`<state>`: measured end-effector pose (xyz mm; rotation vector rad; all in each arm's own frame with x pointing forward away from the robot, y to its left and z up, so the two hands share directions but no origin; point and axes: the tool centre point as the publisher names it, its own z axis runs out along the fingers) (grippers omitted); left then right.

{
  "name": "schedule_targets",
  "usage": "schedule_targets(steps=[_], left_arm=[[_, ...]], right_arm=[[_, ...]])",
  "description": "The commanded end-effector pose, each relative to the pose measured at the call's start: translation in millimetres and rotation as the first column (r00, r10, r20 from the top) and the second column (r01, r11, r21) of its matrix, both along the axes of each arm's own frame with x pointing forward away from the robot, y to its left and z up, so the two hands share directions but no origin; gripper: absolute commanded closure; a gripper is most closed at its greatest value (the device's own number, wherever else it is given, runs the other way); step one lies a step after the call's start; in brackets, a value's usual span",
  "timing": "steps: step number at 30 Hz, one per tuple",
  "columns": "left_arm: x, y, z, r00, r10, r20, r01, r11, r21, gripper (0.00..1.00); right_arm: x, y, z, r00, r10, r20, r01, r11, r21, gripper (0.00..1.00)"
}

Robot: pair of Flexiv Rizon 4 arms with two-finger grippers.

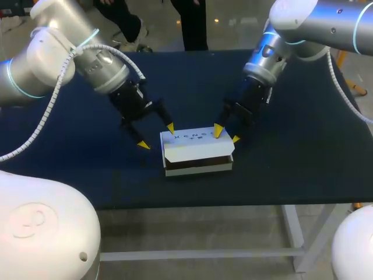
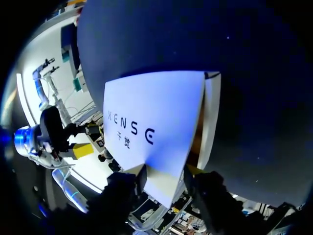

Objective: Assemble the packaging by folding the flat box into shape, placing the metal phone stand inside, and closing the box properly

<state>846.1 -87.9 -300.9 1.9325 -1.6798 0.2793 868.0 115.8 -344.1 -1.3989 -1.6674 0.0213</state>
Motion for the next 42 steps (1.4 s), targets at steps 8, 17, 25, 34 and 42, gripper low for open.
schedule_targets(steps=[8, 17, 25, 34, 42], left_arm=[[-12.2, -1.0, 25.8, 0.967, -0.126, 0.221, 0.103, 0.988, 0.113, 0.00], [-16.1, -6.8, 39.6, 0.854, -0.346, 0.389, 0.275, 0.934, 0.228, 0.00], [-27.7, -16.6, 45.0, 0.729, -0.505, 0.462, 0.376, 0.859, 0.346, 0.00], [-41.3, -24.2, 45.5, 0.417, -0.783, 0.461, 0.610, 0.617, 0.497, 0.00], [-50.5, -36.6, 43.6, 0.175, -0.897, 0.406, 0.652, 0.415, 0.634, 0.00]], right_arm=[[1.4, 1.1, 1.7, 1.000, 0.002, 0.007, -0.002, 1.000, 0.000, 0.47], [1.7, 1.4, 2.3, 1.000, 0.000, 0.008, 0.000, 1.000, 0.000, 0.50], [1.7, 1.4, 2.3, 1.000, 0.000, 0.008, 0.000, 1.000, 0.000, 0.49], [1.7, 1.4, 2.3, 1.000, 0.000, 0.008, 0.000, 1.000, 0.000, 0.47], [1.7, 1.4, 2.3, 1.000, 0.000, 0.008, 0.000, 1.000, 0.000, 0.48]])
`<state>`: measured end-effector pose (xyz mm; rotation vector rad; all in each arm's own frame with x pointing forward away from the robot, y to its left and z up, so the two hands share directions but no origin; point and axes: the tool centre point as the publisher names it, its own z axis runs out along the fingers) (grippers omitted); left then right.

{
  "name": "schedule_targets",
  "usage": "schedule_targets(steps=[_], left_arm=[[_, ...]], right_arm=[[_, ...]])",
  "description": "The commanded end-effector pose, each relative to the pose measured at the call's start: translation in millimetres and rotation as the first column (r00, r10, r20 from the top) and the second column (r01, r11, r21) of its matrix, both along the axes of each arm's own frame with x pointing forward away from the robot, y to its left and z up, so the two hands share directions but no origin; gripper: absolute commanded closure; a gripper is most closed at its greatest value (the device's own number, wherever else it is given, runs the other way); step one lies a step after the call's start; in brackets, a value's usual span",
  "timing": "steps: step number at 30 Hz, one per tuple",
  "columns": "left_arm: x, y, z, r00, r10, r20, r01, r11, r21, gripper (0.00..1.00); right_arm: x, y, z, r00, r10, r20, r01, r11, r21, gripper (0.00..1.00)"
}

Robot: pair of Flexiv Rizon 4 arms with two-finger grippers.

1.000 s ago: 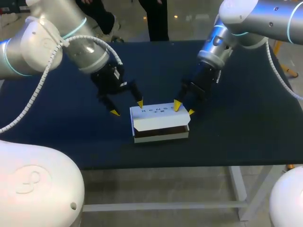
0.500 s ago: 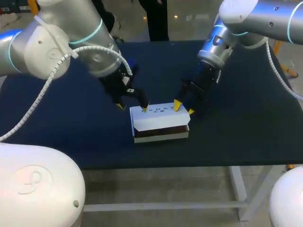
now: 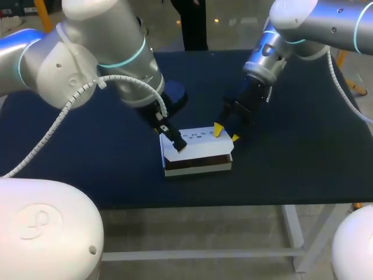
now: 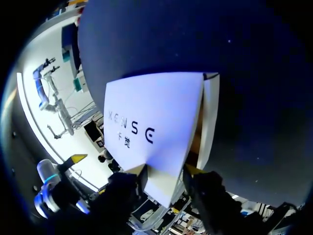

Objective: Assemble the packaging by folding the flat box into shape, placing the metal phone stand inside, and closing the box properly

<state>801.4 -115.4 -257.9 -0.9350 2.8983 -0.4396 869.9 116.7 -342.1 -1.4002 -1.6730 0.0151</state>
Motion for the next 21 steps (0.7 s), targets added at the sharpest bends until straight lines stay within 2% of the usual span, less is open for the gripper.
schedule_targets(steps=[1, 5, 7, 19, 20, 21], left_arm=[[-7.2, -9.6, -0.1, 0.973, -0.199, 0.117, 0.181, 0.972, 0.150, 0.00], [-8.4, -10.7, -3.0, 0.928, -0.344, 0.141, 0.306, 0.922, 0.238, 0.00], [-8.2, -9.9, -5.2, 0.901, -0.410, 0.139, 0.366, 0.893, 0.262, 0.00], [-8.2, -9.9, -5.2, 0.901, -0.410, 0.139, 0.366, 0.893, 0.262, 0.00], [-6.1, -10.9, -8.1, 0.915, -0.389, 0.112, 0.351, 0.901, 0.255, 0.00], [-4.1, -11.7, -10.2, 0.904, -0.416, 0.100, 0.379, 0.888, 0.261, 0.00]], right_arm=[[-0.2, 0.5, 0.3, 1.000, 0.000, 0.001, 0.000, 1.000, -0.001, 0.48], [-0.2, 0.5, 0.3, 1.000, 0.000, 0.001, 0.000, 1.000, -0.001, 0.49], [-0.2, 0.5, 0.3, 1.000, 0.000, 0.001, 0.000, 1.000, -0.001, 0.48], [-0.2, 0.5, 0.3, 1.000, 0.000, 0.001, 0.000, 1.000, -0.001, 0.49], [-0.2, 0.5, 0.3, 1.000, 0.000, 0.001, 0.000, 1.000, -0.001, 0.50], [-0.2, 0.5, 0.3, 1.000, 0.000, 0.001, 0.000, 1.000, -0.001, 0.49]])
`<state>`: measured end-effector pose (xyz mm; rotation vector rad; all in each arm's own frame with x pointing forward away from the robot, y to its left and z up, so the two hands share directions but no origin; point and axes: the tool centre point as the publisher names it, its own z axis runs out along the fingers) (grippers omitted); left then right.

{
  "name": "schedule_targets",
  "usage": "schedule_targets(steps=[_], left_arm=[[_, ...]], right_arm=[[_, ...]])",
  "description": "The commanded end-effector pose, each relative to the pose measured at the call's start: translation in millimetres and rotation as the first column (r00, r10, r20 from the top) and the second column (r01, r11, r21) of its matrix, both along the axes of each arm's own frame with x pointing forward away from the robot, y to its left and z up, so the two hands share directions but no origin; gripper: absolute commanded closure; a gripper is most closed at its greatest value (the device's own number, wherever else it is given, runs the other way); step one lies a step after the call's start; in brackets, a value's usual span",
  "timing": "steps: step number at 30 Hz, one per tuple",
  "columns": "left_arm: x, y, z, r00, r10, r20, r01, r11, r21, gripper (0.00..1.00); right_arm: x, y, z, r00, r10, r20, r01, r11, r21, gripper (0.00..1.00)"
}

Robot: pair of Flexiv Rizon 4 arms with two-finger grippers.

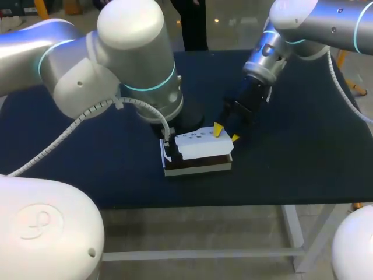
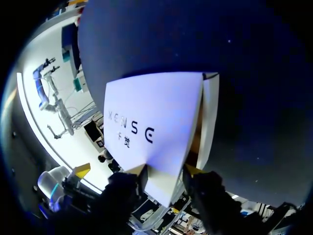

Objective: Assemble the packaging by folding the flat box into shape, placing the metal phone stand inside, and closing the box properly

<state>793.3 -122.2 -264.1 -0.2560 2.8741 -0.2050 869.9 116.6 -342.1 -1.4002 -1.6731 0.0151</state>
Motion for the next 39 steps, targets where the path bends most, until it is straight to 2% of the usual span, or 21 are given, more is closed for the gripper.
schedule_targets(steps=[1, 5, 10, 14, 16, 22, 32, 39], left_arm=[[5.7, -5.9, -6.5, 0.999, -0.011, -0.039, 0.012, 1.000, 0.029, 0.00], [18.7, -6.3, -12.0, 0.993, -0.017, -0.120, 0.016, 1.000, -0.004, 0.00], [28.2, -10.8, -20.3, 0.985, -0.042, -0.166, 0.038, 0.999, -0.026, 0.00], [28.0, -15.1, -27.4, 0.984, -0.039, -0.174, 0.036, 0.999, -0.019, 0.00], [27.1, -16.6, -30.5, 0.983, -0.034, -0.180, 0.031, 0.999, -0.019, 0.06], [26.8, -18.3, -39.1, 0.981, -0.010, -0.192, 0.008, 1.000, -0.014, 0.08], [30.3, -18.4, -49.3, 0.986, 0.028, -0.167, -0.028, 1.000, 0.000, 0.16], [36.6, -14.4, -46.7, 0.984, 0.034, -0.172, -0.036, 0.999, -0.013, 0.29]], right_arm=[[-0.2, 0.6, 0.3, 1.000, 0.000, 0.001, 0.000, 1.000, -0.001, 0.50], [-0.2, 0.6, 0.3, 1.000, 0.000, 0.001, 0.000, 1.000, -0.001, 0.49], [-0.2, 0.6, 0.3, 1.000, 0.000, 0.001, 0.000, 1.000, -0.001, 0.50], [-0.2, 0.6, 0.3, 1.000, 0.000, 0.001, 0.000, 1.000, -0.001, 0.51], [-0.2, 0.6, 0.3, 1.000, 0.000, 0.001, 0.000, 1.000, -0.001, 0.51], [-0.2, 0.6, 0.3, 1.000, 0.000, 0.001, 0.000, 1.000, -0.001, 0.51], [-0.2, 0.6, 0.3, 1.000, 0.000, 0.001, 0.000, 1.000, -0.001, 0.51], [-0.2, 0.6, 0.3, 1.000, 0.000, 0.001, 0.000, 1.000, -0.001, 0.51]])
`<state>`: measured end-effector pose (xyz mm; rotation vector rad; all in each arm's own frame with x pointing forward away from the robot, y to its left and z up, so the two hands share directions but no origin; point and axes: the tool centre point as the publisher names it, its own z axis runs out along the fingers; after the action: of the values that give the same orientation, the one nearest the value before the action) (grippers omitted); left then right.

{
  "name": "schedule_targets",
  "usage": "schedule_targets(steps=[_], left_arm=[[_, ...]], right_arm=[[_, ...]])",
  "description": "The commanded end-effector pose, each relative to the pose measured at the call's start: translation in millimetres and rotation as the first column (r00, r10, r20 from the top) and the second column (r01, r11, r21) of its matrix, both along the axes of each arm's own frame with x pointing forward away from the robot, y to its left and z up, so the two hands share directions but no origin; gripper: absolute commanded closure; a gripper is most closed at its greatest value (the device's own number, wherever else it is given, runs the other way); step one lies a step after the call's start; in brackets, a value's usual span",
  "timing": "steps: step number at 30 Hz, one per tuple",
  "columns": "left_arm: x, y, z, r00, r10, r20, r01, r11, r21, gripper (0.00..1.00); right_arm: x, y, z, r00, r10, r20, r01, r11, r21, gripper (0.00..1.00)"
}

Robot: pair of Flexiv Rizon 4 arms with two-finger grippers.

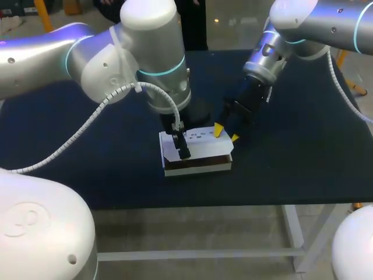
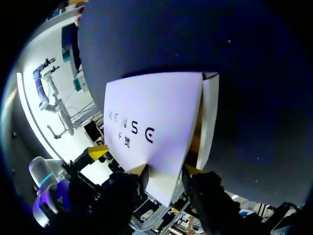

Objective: Assemble the packaging by folding the flat box into shape, placing the metal phone stand inside, and closing the box properly

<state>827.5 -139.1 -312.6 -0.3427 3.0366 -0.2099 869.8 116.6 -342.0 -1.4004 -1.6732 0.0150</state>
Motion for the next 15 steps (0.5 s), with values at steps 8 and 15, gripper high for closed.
schedule_targets(steps=[8, 15], left_arm=[[8.6, 1.3, -3.3, 1.000, -0.012, 0.008, 0.011, 0.999, 0.035, 0.27], [12.2, 0.7, -8.1, 0.999, -0.013, 0.040, 0.011, 0.998, 0.059, 0.33]], right_arm=[[-0.2, 0.6, 0.2, 1.000, 0.000, 0.001, 0.000, 1.000, -0.001, 0.51], [-0.2, 0.6, 0.2, 1.000, 0.000, 0.001, 0.000, 1.000, -0.001, 0.52]])
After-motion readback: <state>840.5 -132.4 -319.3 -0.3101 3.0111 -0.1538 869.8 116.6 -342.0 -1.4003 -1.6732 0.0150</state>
